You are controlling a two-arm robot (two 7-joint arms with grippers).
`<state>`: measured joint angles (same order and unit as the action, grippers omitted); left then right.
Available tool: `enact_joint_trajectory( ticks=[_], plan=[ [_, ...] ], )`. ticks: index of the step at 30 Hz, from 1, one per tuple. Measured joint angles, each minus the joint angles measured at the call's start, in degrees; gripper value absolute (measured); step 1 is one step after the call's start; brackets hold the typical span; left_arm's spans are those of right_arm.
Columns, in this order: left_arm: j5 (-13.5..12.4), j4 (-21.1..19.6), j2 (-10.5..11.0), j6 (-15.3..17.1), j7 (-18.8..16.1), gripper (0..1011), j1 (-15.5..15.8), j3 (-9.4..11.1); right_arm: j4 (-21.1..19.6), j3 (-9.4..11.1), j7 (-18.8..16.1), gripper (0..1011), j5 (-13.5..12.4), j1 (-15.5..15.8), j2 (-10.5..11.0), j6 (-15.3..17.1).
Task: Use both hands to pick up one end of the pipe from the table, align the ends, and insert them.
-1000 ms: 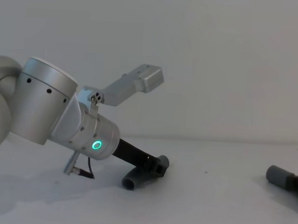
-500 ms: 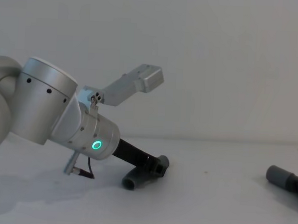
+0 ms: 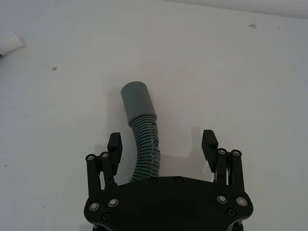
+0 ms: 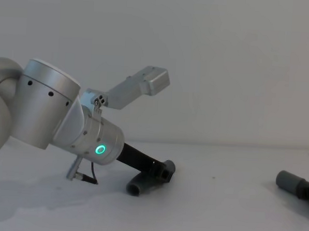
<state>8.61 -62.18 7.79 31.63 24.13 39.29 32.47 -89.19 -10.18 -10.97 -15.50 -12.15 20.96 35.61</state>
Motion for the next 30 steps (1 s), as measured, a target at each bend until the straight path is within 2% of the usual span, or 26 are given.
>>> enact_joint_trajectory(
  ticks=[20,26,30],
  plan=[
    [0.0,0.0,0.0,0.0,0.0,355,0.0,0.0,-0.3,0.0,-0.7,992,0.9,0.4,-0.4,0.5],
    [0.0,0.0,0.0,0.0,0.0,355,0.0,0.0,-0.4,-0.1,-0.9,869,1.1,0.5,-0.5,0.5],
    [0.0,0.0,0.0,0.0,0.0,355,0.0,0.0,-0.4,-0.1,-0.9,717,1.2,0.5,-0.5,0.5]
  ],
)
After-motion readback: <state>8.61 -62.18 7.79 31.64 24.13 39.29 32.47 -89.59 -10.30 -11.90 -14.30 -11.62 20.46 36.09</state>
